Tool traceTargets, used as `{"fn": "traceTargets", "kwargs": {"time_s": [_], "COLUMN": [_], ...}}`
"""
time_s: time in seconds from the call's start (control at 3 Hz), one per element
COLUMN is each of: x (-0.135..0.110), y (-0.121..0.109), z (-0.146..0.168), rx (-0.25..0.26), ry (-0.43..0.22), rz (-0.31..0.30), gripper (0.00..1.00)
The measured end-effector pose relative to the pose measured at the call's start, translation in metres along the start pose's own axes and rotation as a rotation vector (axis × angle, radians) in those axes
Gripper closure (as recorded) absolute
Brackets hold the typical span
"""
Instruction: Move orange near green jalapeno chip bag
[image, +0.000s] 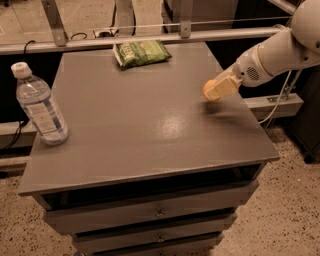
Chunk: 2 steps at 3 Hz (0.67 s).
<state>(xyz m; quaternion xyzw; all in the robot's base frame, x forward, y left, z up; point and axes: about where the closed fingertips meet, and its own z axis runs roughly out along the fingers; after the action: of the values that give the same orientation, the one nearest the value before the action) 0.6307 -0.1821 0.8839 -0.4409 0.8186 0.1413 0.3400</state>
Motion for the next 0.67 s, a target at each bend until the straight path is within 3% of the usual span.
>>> {"fn": "traceTargets", "kwargs": {"time_s": [0.33, 0.67], "x": [-0.0136, -0.0136], "y": [-0.0083, -0.0083], "z": [-0.0272, -0.0271], "rx": [0.059, 0.058], "ry": [-0.041, -0.041], "rz": [-0.037, -0.037], "gripper": [1.0, 1.0]}}
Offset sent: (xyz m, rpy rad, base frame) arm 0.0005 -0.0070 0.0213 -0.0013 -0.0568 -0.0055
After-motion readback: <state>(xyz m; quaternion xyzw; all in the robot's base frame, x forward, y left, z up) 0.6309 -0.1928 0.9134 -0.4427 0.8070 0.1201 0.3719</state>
